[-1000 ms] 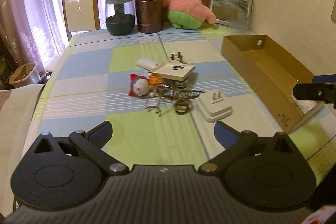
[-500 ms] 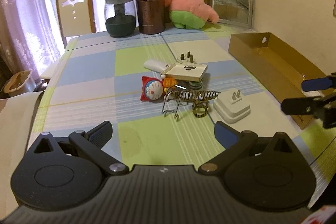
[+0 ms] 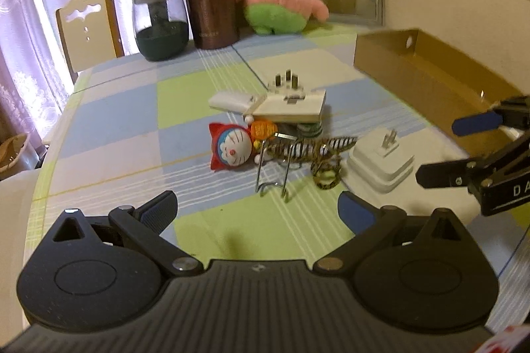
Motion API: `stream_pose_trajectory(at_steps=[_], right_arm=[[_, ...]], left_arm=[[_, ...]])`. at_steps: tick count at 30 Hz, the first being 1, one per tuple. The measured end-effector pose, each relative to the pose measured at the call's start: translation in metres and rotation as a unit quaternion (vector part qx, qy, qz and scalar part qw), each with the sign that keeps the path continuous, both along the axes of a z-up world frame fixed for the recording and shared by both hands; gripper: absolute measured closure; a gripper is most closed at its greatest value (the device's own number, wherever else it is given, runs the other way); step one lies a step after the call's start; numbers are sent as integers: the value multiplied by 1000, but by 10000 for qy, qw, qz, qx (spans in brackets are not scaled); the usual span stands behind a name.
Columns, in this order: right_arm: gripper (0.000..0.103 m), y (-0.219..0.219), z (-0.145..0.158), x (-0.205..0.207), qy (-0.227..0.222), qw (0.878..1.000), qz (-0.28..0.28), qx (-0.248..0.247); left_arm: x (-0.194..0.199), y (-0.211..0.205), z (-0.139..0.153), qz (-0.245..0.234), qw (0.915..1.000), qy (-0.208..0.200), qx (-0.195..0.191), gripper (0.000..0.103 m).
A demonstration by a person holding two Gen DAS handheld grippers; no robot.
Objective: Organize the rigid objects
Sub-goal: 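Move the right tool to the white plug adapter while the left tool approaches the chrome wire stand, then close the right tool on the white plug adapter while the left tool grasps the chrome wire stand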
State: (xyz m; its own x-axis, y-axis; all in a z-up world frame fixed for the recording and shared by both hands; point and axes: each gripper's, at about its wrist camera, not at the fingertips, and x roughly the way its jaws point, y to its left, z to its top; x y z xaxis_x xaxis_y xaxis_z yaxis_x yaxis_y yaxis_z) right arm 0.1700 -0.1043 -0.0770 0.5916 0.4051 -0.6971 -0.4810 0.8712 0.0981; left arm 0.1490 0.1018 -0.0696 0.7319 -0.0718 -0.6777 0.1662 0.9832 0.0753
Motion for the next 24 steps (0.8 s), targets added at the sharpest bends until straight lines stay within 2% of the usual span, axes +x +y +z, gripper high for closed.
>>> stream_pose_trajectory(at_steps=[5,10,20,24], right_arm=[[12,9,-14,13,3,9998,106,-142],[13,14,-27,29,89,9998,-2,-193],[29,21,-48,41,198,9995,-128,-217],[40,23,-52,41,179,9995,-133,-241]], left_arm=[[15,2,-9,-194,9997,126,-75,2],[26,6,-15,-256,9996,122,25,2],[38,9,-17,-433,9990,123,-64,2],[41,8,-19,-495,9986,140,-114,2]])
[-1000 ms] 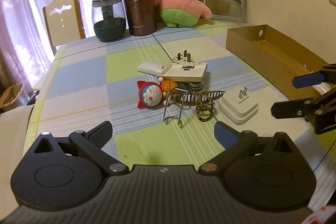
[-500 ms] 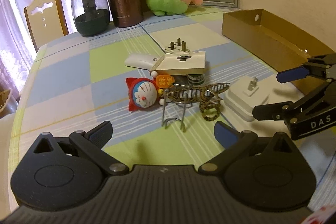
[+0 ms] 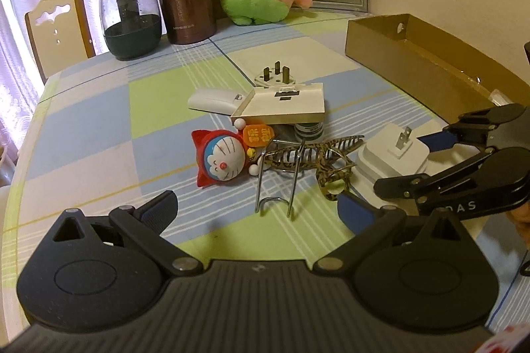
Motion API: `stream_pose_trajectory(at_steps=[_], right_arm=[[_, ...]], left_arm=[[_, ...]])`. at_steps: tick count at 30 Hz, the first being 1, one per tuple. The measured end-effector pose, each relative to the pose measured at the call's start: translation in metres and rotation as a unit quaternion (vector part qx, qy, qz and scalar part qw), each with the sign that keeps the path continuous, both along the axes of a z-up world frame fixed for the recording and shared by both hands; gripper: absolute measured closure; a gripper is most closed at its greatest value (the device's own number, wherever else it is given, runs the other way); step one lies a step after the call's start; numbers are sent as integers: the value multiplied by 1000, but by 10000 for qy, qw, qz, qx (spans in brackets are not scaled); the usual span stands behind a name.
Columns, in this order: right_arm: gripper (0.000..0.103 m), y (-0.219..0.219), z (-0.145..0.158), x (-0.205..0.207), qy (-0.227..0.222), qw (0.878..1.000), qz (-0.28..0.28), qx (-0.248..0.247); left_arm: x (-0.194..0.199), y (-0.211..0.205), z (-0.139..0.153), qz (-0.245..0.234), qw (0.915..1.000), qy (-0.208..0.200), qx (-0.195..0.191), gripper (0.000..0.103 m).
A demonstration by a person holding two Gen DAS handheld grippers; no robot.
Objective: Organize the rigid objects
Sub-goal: 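Close the right tool on the white plug adapter while the left tool grasps the chrome wire stand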
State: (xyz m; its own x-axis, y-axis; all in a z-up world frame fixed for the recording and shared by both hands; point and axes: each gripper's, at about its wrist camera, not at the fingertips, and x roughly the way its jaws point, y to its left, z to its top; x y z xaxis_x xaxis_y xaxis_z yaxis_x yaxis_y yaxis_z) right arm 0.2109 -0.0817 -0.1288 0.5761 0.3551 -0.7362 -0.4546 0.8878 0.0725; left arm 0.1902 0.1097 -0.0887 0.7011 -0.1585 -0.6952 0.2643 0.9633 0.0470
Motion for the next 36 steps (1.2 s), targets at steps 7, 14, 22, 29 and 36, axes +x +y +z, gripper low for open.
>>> stream_pose_trajectory(at_steps=[7,14,22,29,36], right_arm=[[41,-3,1,0,-10,10000,7,50],[42,-16,7,-5,-25,9999,-90,114],[42,-29,9,-8,25,9996,-230,129],[42,-33,11,-8,11,9995,-270,134],[42,-36,12,-8,8,9994,-324,126]], left_arm=[[3,-6,0,-139,9998,-117,0,8],[10,-11,0,-293,9992,-233,-102,16],[21,-14,-4,-300,9990,-298,-163,37],[25,-16,-7,-405,9984,-356,-142,53],[28,-16,-9,-471,9980,-380,-155,68]])
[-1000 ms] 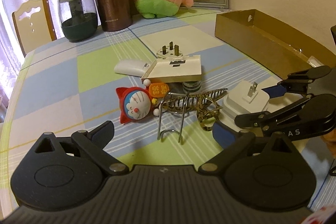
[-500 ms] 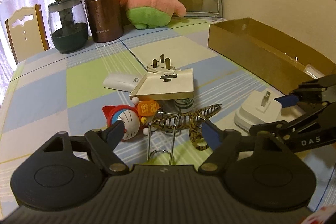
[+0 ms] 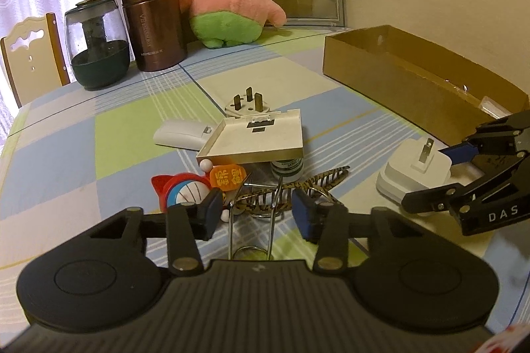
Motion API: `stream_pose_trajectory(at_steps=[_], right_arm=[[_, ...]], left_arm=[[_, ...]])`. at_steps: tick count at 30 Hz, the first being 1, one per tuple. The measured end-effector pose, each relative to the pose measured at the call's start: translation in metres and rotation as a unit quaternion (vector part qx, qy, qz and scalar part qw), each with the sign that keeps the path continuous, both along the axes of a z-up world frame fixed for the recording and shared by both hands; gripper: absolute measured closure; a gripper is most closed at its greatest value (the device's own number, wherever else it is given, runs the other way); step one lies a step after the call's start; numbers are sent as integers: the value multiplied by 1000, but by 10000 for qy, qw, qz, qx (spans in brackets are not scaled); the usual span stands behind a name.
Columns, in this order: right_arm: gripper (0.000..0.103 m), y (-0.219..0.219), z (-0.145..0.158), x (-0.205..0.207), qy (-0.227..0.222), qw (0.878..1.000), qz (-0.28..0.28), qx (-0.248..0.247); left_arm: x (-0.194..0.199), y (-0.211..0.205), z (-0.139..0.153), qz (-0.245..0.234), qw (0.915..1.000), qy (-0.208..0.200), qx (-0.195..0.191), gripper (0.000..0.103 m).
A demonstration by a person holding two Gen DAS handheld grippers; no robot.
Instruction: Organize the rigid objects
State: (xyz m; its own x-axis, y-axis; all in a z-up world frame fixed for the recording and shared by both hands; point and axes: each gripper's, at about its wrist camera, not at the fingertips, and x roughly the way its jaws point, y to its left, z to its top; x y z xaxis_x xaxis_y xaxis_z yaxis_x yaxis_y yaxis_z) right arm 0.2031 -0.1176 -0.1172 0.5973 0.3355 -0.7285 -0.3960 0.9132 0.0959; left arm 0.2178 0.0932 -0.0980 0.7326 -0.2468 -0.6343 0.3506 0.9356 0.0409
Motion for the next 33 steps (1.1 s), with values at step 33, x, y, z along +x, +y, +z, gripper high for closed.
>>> stream_pose_trajectory(at_steps=[33], right_arm=[[42,-14,39,-30,-220,9996,-61,136]], left_arm=[[-51,-15,22,958,9936,557,236,81]])
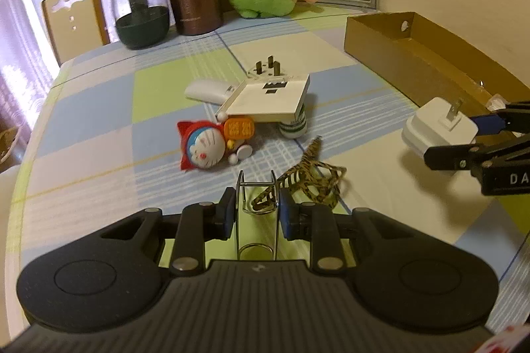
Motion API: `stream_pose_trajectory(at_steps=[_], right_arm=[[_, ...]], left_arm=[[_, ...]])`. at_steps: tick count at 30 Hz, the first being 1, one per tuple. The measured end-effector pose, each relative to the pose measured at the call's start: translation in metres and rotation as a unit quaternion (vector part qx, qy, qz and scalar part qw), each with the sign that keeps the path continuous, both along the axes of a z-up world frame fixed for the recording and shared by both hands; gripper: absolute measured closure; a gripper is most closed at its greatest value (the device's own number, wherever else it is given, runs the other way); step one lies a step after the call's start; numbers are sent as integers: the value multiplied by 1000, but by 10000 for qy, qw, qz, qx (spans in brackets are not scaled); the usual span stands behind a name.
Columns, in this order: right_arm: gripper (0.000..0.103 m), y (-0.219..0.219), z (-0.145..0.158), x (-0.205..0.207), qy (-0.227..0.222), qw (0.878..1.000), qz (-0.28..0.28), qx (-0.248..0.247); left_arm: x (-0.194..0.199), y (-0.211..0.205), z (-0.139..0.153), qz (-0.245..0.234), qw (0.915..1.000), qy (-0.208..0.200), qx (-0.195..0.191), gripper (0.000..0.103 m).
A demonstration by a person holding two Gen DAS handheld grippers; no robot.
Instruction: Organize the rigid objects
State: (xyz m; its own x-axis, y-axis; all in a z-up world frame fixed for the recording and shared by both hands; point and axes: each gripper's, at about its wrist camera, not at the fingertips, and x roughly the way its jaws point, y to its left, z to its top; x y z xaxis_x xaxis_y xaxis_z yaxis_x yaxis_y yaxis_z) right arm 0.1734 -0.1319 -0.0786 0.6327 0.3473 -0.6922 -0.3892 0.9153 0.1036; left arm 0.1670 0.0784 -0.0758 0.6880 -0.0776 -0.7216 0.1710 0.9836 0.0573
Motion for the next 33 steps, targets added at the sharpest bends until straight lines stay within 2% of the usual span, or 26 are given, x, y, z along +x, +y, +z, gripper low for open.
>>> stream_pose_trajectory(at_steps=[9,16,25,33], right_arm=[[42,-9,17,-23,-95,9999,-11,87],[42,-14,29,-37,-156,9998,-20,153],[42,-18,44,-56,-249,9993,-15,277],[42,-41,59,-72,-348,9988,-156,317]], left_arm=[[-34,-6,9,463,9988,32,142,81],[-55,-8,23,692,9976,-34,12,81],[-73,-23,47,706,9973,-155,-135,81],[-84,-52,62,648,9972,-216,-304,81]])
